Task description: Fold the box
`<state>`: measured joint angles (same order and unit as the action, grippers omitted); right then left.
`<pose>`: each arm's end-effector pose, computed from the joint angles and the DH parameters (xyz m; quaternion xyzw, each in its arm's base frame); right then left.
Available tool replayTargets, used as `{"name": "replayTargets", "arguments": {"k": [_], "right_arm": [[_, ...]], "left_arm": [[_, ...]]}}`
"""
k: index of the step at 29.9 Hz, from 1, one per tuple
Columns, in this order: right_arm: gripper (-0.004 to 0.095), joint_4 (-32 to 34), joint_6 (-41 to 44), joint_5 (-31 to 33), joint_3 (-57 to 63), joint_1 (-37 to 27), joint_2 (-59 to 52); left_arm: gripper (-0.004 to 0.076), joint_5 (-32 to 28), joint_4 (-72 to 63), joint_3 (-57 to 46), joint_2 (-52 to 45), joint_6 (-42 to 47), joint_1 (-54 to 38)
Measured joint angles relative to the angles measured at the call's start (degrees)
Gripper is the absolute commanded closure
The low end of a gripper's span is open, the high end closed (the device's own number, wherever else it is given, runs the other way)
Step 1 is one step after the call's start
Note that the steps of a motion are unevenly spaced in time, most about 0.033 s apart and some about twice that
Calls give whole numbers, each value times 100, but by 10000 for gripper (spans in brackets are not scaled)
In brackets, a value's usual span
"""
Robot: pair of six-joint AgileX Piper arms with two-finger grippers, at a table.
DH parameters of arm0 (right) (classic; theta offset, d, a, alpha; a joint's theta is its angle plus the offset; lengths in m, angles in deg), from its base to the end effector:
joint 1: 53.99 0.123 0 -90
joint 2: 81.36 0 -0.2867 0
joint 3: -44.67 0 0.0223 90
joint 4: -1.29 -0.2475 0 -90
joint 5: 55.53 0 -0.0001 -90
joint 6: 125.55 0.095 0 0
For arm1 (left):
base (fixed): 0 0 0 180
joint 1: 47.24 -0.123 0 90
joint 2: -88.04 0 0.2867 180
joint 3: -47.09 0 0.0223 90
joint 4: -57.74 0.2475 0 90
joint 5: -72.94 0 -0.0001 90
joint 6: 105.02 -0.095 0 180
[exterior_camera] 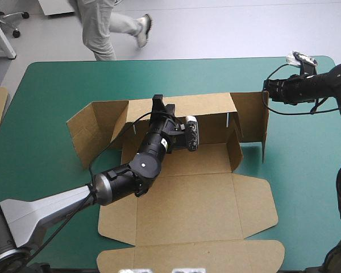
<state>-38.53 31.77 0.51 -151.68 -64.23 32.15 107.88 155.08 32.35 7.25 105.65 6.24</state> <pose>0.4102 -0.0228 0.3105 0.0198 0.9222 0.2440 0.2993 0.2547 -0.2532 0.3007 0.5941 0.5292 0.3114 0.5197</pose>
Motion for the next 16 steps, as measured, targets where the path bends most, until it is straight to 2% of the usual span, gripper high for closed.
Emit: {"name": "replayTargets", "arguments": {"k": [10,16], "right_arm": [[495,-253,-269,527,0,0,0],[496,-525,-427,792,0,0,-6]], "left_arm": [[738,65,-5,4,5,-14,-14],[738,-203,18,18,29,-109,-130]]}}
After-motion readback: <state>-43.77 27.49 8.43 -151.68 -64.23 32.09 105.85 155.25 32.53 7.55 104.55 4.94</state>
